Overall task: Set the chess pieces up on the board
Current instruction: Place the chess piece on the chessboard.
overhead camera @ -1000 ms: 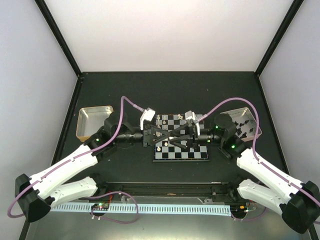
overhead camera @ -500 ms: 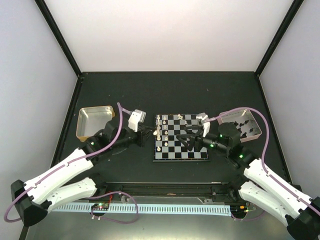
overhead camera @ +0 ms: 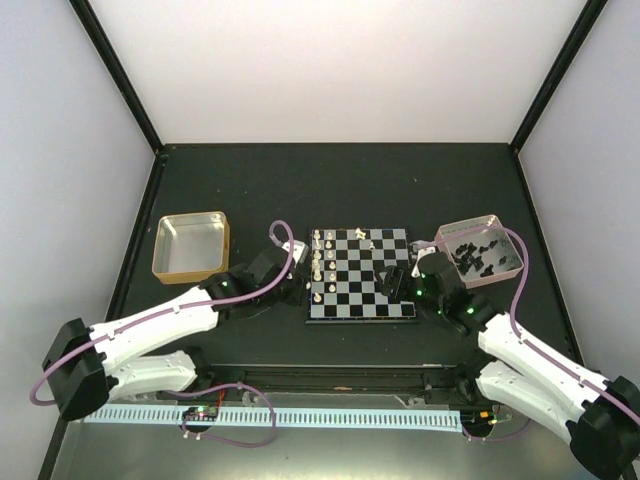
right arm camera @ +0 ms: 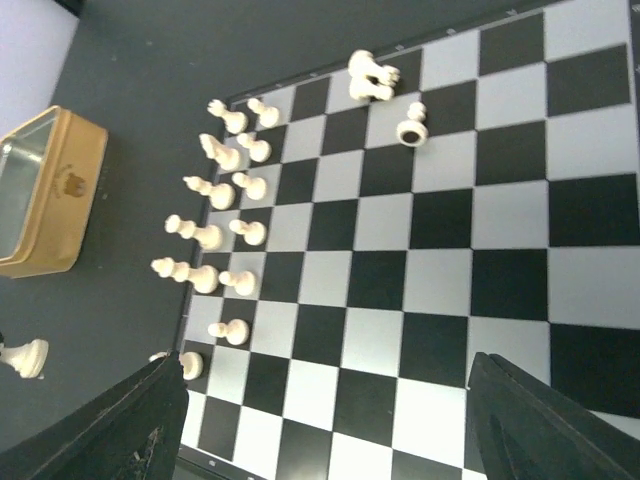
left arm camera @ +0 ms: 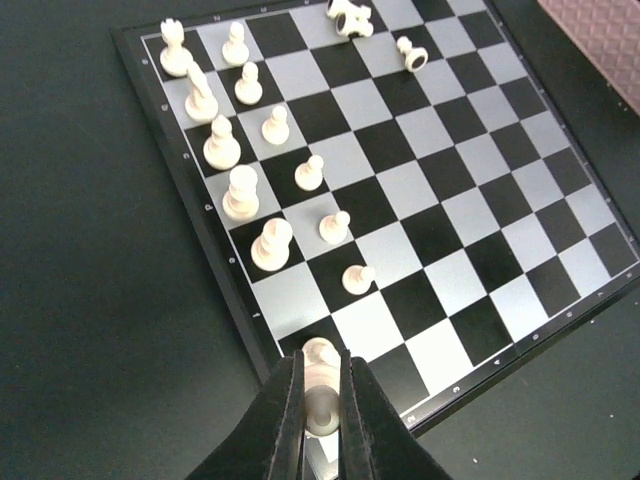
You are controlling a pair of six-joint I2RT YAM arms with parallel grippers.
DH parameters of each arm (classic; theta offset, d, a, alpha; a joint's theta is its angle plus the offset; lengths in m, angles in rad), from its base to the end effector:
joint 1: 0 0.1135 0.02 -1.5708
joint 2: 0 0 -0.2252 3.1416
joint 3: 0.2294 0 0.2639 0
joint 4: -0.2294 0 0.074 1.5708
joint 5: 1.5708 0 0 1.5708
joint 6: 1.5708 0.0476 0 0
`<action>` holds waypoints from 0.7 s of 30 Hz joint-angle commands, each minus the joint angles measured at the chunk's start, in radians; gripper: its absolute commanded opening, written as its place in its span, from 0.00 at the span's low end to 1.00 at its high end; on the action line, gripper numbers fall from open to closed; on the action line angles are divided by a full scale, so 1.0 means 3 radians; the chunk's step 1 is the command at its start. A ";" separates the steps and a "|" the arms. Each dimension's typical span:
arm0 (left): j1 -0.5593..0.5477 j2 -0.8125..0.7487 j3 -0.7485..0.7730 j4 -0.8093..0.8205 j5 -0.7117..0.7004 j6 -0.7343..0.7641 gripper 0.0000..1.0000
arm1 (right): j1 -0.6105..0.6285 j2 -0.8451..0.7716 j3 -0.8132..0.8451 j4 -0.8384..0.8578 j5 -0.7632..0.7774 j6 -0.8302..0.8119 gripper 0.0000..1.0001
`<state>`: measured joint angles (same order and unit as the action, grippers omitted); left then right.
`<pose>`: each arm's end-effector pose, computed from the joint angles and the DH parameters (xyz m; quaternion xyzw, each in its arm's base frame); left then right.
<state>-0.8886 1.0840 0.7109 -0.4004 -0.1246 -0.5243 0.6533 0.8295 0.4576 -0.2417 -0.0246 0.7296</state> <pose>0.1701 -0.2001 0.1901 0.1429 0.9090 -0.2078 0.3319 0.1808 0.1399 0.1721 0.0282 0.8871 0.3021 0.3478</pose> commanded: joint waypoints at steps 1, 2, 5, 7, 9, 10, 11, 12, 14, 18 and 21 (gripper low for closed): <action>-0.0055 0.0143 -0.0077 0.0256 -0.0053 -0.0117 0.02 | 0.0009 0.0014 -0.0078 -0.0008 0.0217 0.0241 0.77; -0.0055 0.0199 -0.0079 0.0286 -0.0036 -0.0134 0.02 | 0.0009 0.0021 -0.0086 0.0010 0.0199 0.0247 0.77; -0.0070 0.0364 -0.0140 0.0530 0.0002 -0.0135 0.02 | 0.0004 0.0031 -0.0110 0.0052 0.0157 0.0231 0.77; -0.0074 0.0479 -0.0183 0.0714 0.0011 -0.0117 0.01 | 0.0010 0.0041 -0.0149 0.0111 0.0133 0.0229 0.77; -0.0075 0.0596 -0.0185 0.0841 0.0001 -0.0099 0.02 | 0.0008 0.0051 -0.0190 0.0181 0.0117 0.0232 0.77; -0.0075 0.0631 -0.0167 0.0862 -0.0007 -0.0101 0.01 | 0.0007 0.0059 -0.0202 0.0206 0.0119 0.0226 0.77; -0.0080 0.0742 -0.0149 0.0868 -0.0021 -0.0117 0.02 | 0.0005 0.0073 -0.0197 0.0210 0.0115 0.0222 0.77; -0.0084 0.0792 -0.0144 0.0883 -0.0037 -0.0138 0.02 | 0.0008 0.0088 -0.0189 0.0212 0.0110 0.0208 0.77; -0.0094 0.0847 -0.0174 0.0947 -0.0069 -0.0185 0.02 | 0.0004 0.0114 -0.0172 0.0196 0.0098 0.0181 0.77; -0.0110 0.0868 -0.0349 0.1219 -0.0190 -0.0259 0.02 | 0.0006 0.0144 -0.0187 0.0227 0.0084 0.0170 0.77; -0.0111 0.0889 -0.0461 0.1425 -0.0284 -0.0267 0.01 | 0.0008 0.0158 -0.0215 0.0253 0.0073 0.0179 0.77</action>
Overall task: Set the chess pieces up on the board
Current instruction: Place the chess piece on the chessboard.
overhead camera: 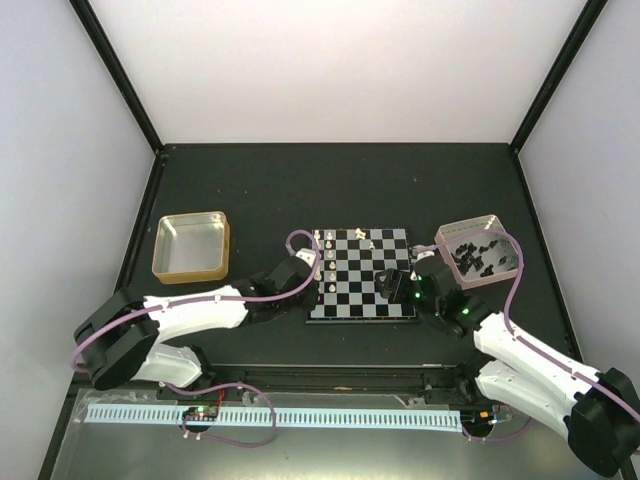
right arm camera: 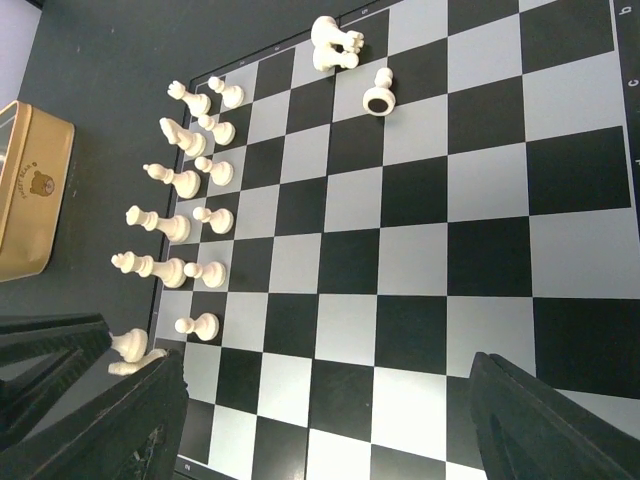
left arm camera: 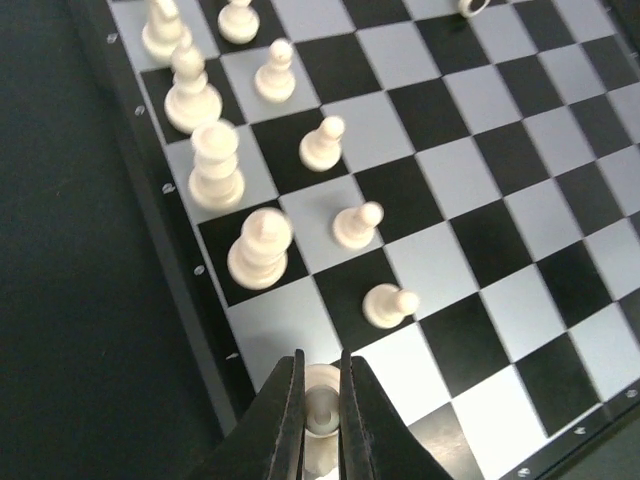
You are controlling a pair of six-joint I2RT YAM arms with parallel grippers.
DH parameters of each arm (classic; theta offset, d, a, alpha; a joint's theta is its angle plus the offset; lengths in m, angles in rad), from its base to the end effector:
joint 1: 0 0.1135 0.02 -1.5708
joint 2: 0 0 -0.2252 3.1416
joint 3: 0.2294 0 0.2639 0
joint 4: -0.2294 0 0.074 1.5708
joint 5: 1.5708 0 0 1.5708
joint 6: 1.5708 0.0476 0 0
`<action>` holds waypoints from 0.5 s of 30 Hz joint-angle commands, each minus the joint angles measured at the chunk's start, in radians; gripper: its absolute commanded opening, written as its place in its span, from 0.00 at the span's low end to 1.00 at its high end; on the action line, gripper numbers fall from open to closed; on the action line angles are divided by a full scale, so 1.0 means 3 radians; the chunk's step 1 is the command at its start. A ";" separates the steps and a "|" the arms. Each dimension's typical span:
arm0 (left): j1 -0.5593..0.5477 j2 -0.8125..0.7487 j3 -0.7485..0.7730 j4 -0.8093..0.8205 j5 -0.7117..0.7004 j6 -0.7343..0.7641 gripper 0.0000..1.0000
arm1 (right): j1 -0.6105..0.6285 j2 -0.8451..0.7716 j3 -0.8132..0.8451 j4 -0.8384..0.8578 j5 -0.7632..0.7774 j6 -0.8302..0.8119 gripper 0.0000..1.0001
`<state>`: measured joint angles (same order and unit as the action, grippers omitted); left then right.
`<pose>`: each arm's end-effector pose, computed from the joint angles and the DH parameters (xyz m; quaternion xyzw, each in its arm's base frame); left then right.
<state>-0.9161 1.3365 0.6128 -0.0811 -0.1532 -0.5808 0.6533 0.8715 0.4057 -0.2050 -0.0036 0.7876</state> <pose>0.1787 -0.2208 0.1201 0.1261 0.9166 -0.2016 0.3213 0.1800 0.1380 0.1485 0.0596 0.8985 0.2882 0.3258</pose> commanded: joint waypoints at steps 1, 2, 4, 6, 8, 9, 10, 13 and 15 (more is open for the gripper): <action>-0.0019 0.0060 -0.0137 0.0386 -0.0210 -0.0079 0.02 | 0.0007 0.0024 -0.0044 0.0140 0.0002 -0.0013 0.77; -0.0019 0.0075 -0.0125 0.0388 -0.0222 -0.0079 0.02 | 0.0008 0.0029 -0.0043 0.0137 0.0003 -0.0016 0.78; -0.0019 0.0103 -0.0113 0.0391 -0.0242 -0.0080 0.02 | 0.0005 0.0038 -0.0043 0.0131 0.0011 -0.0025 0.77; -0.0022 0.0120 -0.0092 0.0379 -0.0248 -0.0084 0.01 | 0.0009 0.0045 -0.0041 0.0133 0.0023 -0.0028 0.78; -0.0019 0.0131 -0.0085 0.0372 -0.0249 -0.0086 0.02 | 0.0007 0.0062 -0.0033 0.0147 0.0024 -0.0032 0.78; -0.0019 0.0139 -0.0084 0.0379 -0.0255 -0.0073 0.02 | 0.0009 0.0076 -0.0029 0.0159 0.0024 -0.0038 0.78; -0.0019 0.0145 -0.0080 0.0384 -0.0258 -0.0066 0.01 | 0.0011 0.0091 -0.0021 0.0166 0.0027 -0.0040 0.78; -0.0019 0.0190 -0.0049 0.0374 -0.0286 -0.0032 0.02 | 0.0005 0.0153 -0.0008 0.0180 0.0022 -0.0057 0.78; -0.0020 0.0238 -0.0015 0.0358 -0.0287 -0.0020 0.02 | 0.0007 0.0197 0.0005 0.0185 0.0013 -0.0067 0.78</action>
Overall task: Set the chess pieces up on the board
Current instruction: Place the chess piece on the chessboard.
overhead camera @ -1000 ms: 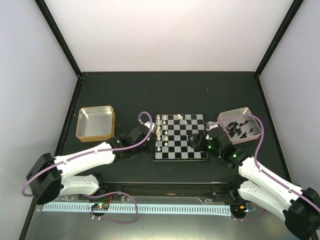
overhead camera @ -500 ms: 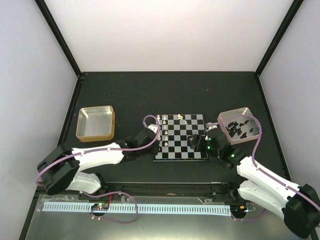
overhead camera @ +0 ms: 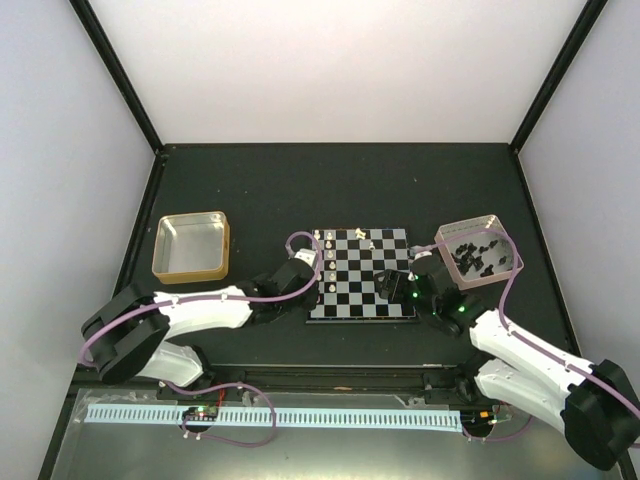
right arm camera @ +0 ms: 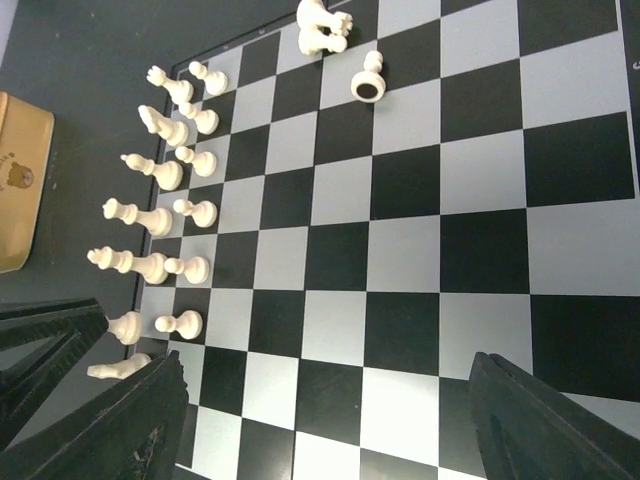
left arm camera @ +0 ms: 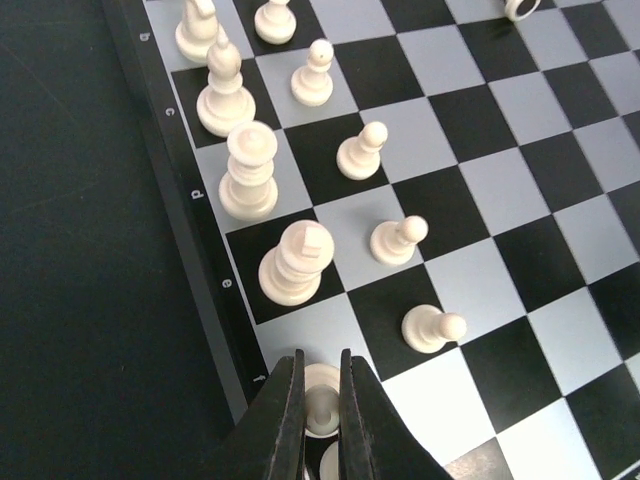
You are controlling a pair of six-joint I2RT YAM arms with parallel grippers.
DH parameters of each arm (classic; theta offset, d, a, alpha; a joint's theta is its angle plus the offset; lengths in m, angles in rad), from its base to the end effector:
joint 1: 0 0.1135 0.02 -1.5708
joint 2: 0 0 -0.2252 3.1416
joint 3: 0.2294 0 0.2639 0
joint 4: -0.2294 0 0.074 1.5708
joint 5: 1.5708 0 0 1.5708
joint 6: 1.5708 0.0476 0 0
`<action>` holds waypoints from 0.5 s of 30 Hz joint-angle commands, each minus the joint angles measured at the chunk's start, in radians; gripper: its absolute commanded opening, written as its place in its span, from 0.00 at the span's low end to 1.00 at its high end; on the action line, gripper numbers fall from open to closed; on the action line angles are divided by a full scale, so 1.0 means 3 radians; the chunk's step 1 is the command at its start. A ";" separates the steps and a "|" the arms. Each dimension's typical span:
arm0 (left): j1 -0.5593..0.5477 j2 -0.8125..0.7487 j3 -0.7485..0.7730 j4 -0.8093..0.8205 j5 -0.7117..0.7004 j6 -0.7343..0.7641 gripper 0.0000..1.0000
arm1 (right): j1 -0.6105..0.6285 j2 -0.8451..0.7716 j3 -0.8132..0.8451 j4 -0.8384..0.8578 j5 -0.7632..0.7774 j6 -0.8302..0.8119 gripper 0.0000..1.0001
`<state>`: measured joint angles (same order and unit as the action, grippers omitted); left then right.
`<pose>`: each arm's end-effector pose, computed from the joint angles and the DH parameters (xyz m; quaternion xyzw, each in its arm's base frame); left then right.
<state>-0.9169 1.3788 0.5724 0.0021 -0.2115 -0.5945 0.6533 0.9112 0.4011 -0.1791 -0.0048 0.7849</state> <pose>0.1794 -0.2176 0.1038 0.1091 0.9167 -0.1838 0.3378 0.1820 0.1396 0.1410 0.0585 0.9025 0.2827 0.3196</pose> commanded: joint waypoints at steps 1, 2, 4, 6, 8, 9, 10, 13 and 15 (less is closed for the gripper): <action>-0.0017 0.0120 0.0129 0.0080 -0.0088 0.0028 0.02 | 0.0007 0.0084 0.0023 0.0100 0.0016 -0.0064 0.78; -0.0017 0.0138 0.0136 0.0079 -0.0085 0.0028 0.03 | 0.0003 0.0101 0.0027 0.0098 0.0016 -0.0069 0.78; -0.0021 0.0172 0.0147 0.0077 -0.0083 0.0028 0.04 | 0.0011 0.0126 0.0033 0.0100 0.0006 -0.0078 0.78; -0.0022 0.0196 0.0144 0.0101 -0.0066 0.0030 0.06 | 0.0006 0.0138 0.0033 0.0101 0.0002 -0.0085 0.77; -0.0018 0.0212 0.0151 0.0121 -0.0048 0.0036 0.07 | 0.0005 0.0137 0.0029 0.0099 0.0002 -0.0090 0.78; -0.0021 0.0212 0.0156 0.0121 -0.0045 0.0037 0.08 | 0.0006 0.0137 0.0028 0.0098 0.0005 -0.0090 0.78; -0.0022 0.0214 0.0161 0.0125 -0.0042 0.0037 0.09 | 0.0006 0.0138 0.0028 0.0100 0.0006 -0.0094 0.77; -0.0022 0.0220 0.0163 0.0130 -0.0043 0.0042 0.09 | 0.0006 0.0134 0.0023 0.0099 0.0010 -0.0099 0.78; -0.0022 0.0217 0.0168 0.0124 -0.0044 0.0044 0.13 | 0.0005 0.0138 0.0023 0.0097 0.0011 -0.0100 0.78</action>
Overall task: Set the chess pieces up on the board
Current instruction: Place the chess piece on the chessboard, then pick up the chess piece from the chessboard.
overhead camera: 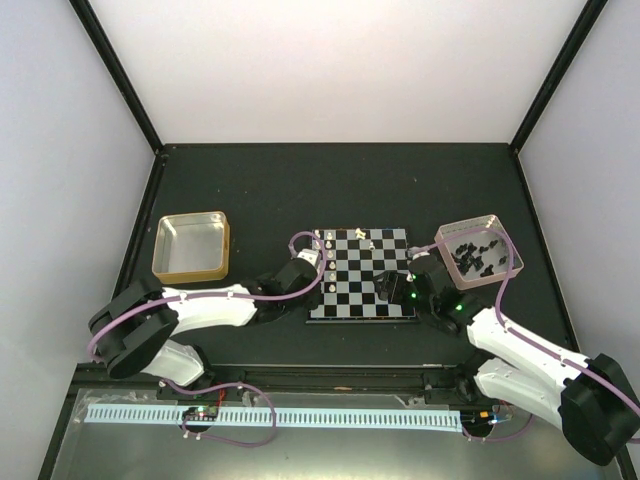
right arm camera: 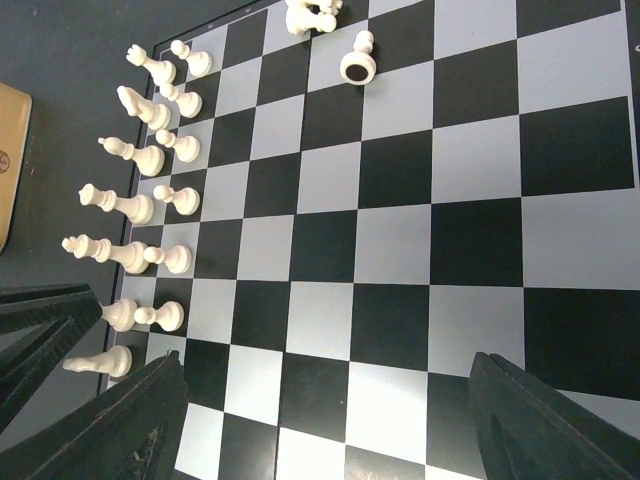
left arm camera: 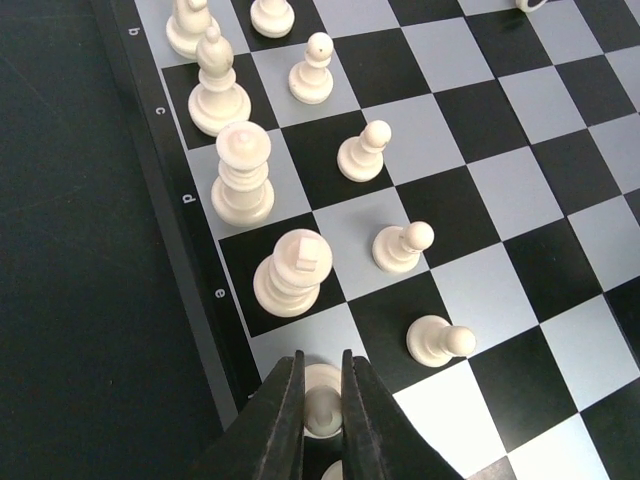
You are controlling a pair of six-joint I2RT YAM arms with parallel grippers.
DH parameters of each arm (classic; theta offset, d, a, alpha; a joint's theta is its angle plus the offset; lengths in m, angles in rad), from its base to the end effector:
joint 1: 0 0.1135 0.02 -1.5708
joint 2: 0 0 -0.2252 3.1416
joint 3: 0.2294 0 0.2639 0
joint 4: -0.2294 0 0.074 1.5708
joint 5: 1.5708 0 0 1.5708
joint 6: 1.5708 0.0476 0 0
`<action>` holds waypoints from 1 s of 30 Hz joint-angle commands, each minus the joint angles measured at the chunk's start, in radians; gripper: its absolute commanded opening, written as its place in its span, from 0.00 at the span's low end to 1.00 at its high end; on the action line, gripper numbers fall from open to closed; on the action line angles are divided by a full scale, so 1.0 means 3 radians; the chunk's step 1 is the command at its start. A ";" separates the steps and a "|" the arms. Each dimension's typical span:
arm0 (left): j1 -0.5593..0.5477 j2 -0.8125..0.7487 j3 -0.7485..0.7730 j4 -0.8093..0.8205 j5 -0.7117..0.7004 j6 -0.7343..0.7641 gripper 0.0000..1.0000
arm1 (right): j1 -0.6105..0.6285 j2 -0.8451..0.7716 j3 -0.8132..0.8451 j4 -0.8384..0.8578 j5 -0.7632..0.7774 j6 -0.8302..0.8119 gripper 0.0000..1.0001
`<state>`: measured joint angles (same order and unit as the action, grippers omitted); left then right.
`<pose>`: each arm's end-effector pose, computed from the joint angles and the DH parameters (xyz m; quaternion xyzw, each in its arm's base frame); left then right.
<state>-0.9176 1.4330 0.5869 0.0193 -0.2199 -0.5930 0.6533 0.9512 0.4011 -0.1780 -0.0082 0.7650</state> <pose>0.1820 -0.2208 0.0953 0.1103 0.9203 -0.1732 0.3331 0.1827 0.1404 0.1327 0.0493 0.9112 0.2692 0.3080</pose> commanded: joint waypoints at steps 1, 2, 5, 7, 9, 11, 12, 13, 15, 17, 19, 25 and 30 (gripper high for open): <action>-0.0019 0.0032 0.0120 0.0064 -0.0014 0.0036 0.15 | 0.0006 0.0005 0.0023 0.0095 0.0018 -0.0038 0.78; -0.0019 0.0028 0.0120 0.0067 -0.0013 0.0034 0.17 | 0.0005 0.0004 0.0028 0.0094 0.0017 -0.0043 0.78; -0.0022 0.0015 0.0120 0.0062 -0.0014 0.0032 0.25 | 0.0003 0.0001 0.0028 0.0095 0.0011 -0.0050 0.77; -0.0018 0.0002 0.0140 0.0034 -0.0013 0.0022 0.30 | 0.0004 -0.0005 0.0032 0.0091 -0.0005 -0.0045 0.78; -0.0015 -0.0041 0.0164 0.0008 0.0000 0.0010 0.35 | 0.0003 -0.0006 0.0045 0.0074 -0.0028 -0.0045 0.78; -0.0014 -0.0120 0.0173 -0.0013 0.0013 -0.0008 0.40 | 0.0007 -0.0011 0.0073 0.0041 -0.0039 -0.0045 0.78; -0.0014 -0.0165 0.0176 -0.0030 0.0010 -0.0016 0.42 | 0.0005 -0.0011 0.0089 0.0022 -0.0039 -0.0045 0.78; -0.0010 -0.0222 0.0175 -0.0052 0.0003 -0.0029 0.45 | 0.0008 -0.0011 0.0113 0.0004 -0.0042 -0.0048 0.78; -0.0012 -0.0338 0.0163 -0.0081 -0.0010 -0.0033 0.50 | 0.0002 0.0001 0.0162 -0.0024 -0.0052 -0.0056 0.78; -0.0004 -0.0472 0.0151 -0.0129 -0.0048 -0.0035 0.54 | 0.0005 0.0031 0.0222 -0.0039 -0.0043 -0.0072 0.78; 0.0008 -0.0676 0.0142 -0.0190 -0.0085 -0.0023 0.57 | 0.0004 0.0098 0.0308 -0.0073 0.0004 -0.0096 0.78; 0.0088 -0.1318 0.0072 -0.0440 -0.0238 0.0037 0.61 | 0.0003 0.0617 0.0808 -0.0345 0.0280 -0.0210 0.74; 0.0160 -0.1974 -0.0064 -0.0645 -0.0395 0.0123 0.63 | -0.0055 0.1366 0.1357 -0.0628 0.0525 -0.0415 0.62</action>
<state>-0.8875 0.9577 0.5953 -0.1013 -0.2737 -0.5869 0.6498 1.2419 0.7120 -0.2852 0.0536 0.7002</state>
